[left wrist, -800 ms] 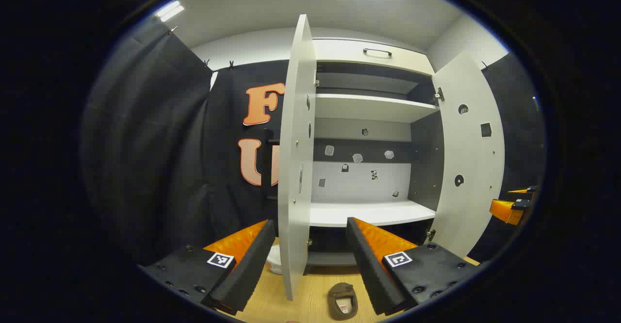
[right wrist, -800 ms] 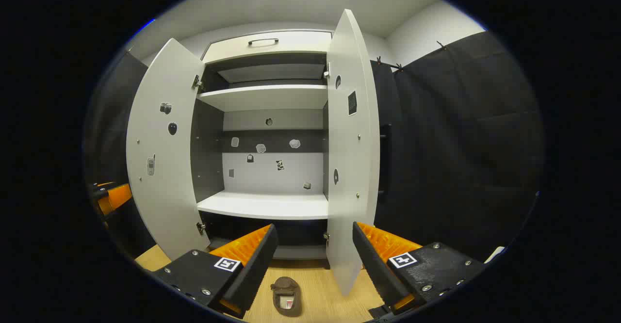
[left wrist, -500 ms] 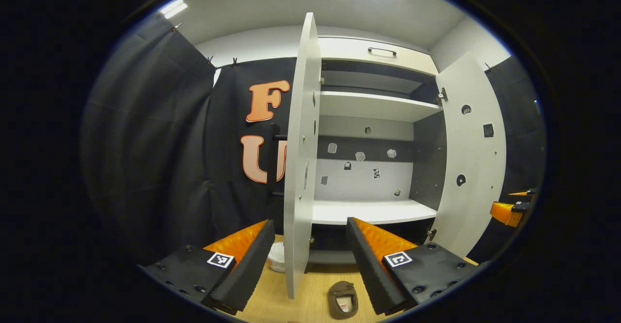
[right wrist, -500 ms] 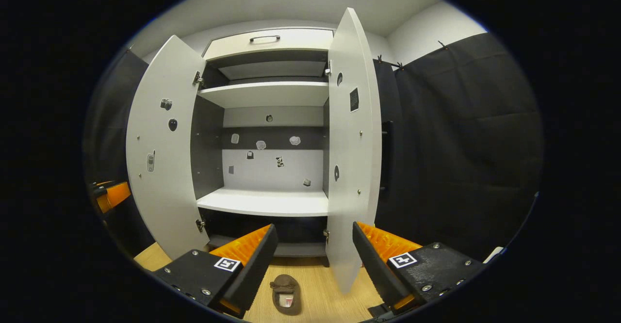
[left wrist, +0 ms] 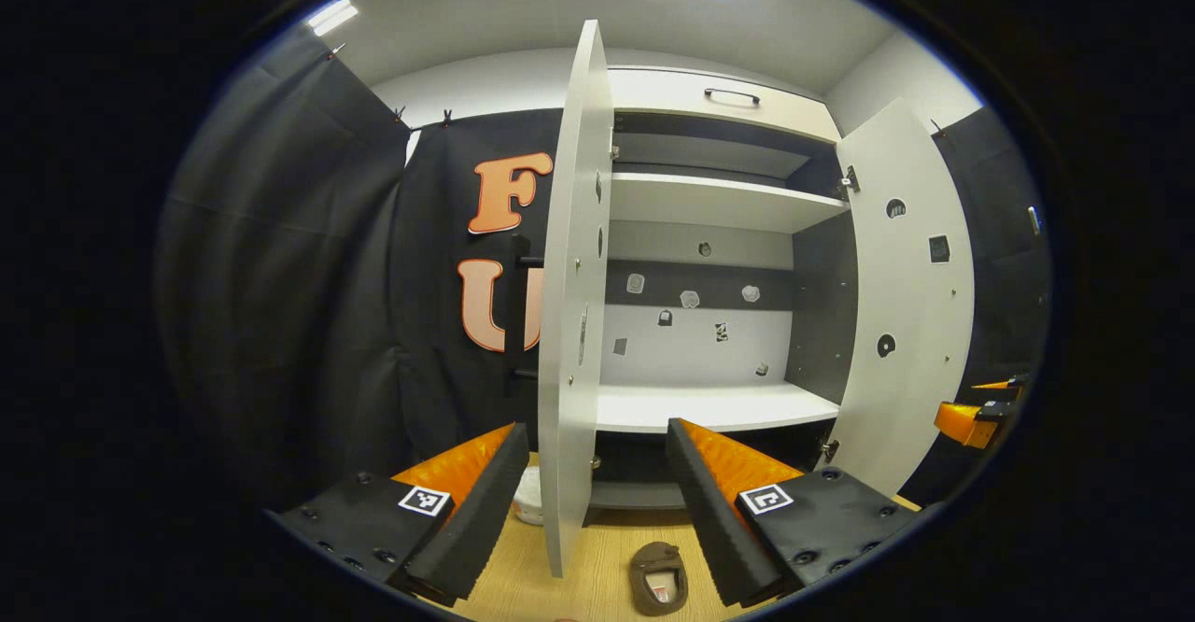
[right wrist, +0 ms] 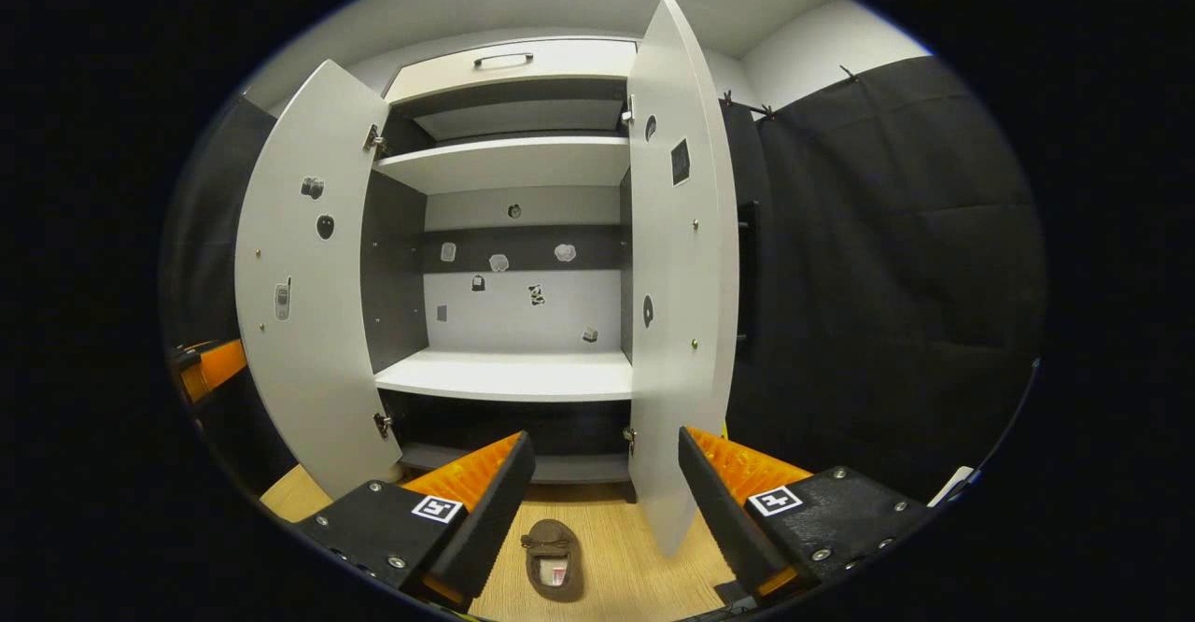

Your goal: Grab one shoe with the right hand and put it into the shoe cabinet, grab the other shoe with the left hand and put it into the shoe cabinet; then close the right door with the right hand and the left door with the left hand.

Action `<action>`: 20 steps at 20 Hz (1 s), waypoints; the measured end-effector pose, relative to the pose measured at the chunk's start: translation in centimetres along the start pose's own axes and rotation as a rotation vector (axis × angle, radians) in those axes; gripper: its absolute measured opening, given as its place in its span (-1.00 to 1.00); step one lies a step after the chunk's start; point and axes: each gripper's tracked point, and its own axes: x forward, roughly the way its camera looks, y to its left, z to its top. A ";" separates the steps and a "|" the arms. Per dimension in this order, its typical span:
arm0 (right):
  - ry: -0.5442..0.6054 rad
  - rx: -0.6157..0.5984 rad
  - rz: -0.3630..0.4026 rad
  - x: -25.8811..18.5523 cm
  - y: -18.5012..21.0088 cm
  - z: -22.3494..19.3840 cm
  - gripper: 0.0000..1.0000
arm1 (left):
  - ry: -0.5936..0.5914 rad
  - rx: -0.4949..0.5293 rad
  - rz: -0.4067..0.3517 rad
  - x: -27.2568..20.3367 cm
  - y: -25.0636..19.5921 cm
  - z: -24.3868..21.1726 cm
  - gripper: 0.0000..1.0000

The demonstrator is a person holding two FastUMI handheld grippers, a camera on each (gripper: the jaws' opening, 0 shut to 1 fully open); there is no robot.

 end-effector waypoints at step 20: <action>0.553 -0.038 0.067 9.2 2.5 -31.0 0.91 | 0.042 0.053 0.096 -0.7 2.5 -1.2 0.93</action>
